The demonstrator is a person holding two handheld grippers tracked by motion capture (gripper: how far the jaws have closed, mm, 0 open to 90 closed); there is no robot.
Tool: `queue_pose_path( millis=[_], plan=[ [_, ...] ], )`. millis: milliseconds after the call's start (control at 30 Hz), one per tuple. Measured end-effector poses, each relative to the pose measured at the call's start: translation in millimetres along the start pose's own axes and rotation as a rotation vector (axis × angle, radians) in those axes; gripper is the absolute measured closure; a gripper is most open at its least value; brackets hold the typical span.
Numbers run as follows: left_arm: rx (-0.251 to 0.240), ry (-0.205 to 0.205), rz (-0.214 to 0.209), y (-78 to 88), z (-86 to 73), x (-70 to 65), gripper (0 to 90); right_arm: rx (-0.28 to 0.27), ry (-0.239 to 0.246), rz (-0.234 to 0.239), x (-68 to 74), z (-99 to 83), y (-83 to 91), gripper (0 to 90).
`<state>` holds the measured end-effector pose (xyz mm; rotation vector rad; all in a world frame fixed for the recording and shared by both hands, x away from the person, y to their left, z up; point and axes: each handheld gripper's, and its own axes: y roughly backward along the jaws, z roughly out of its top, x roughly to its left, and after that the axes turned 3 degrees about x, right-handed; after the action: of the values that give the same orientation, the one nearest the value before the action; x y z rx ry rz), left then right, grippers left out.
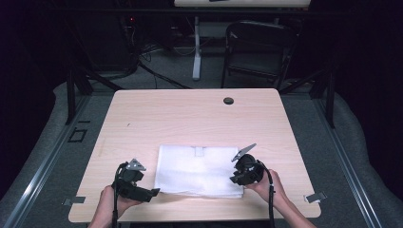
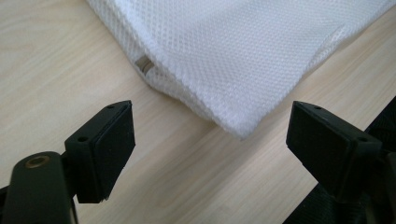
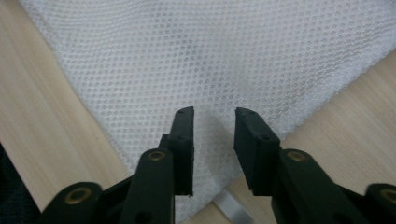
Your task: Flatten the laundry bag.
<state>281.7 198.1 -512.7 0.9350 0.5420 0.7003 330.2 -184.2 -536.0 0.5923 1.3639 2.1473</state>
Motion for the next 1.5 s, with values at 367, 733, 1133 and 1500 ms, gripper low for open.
queue_pose_path(
  millis=[367,733,1133,1500],
  plan=[
    [-0.073,-0.049,0.013,6.6,12.2,-10.0,15.6,-0.018,0.031,-0.013,14.0,0.7,10.9,51.3],
    [-0.039,-0.107,-0.010,-11.5,25.5,-17.4,15.5,0.021,0.076,0.020,29.2,2.5,-1.1,46.8],
    [0.034,-0.179,-0.037,-35.5,37.5,-29.0,15.8,0.065,0.108,0.009,37.3,4.8,-10.5,54.9],
    [0.102,-0.253,-0.106,-63.0,50.2,-44.2,22.6,0.109,0.107,0.001,30.1,4.3,-20.2,80.1]
  ],
)
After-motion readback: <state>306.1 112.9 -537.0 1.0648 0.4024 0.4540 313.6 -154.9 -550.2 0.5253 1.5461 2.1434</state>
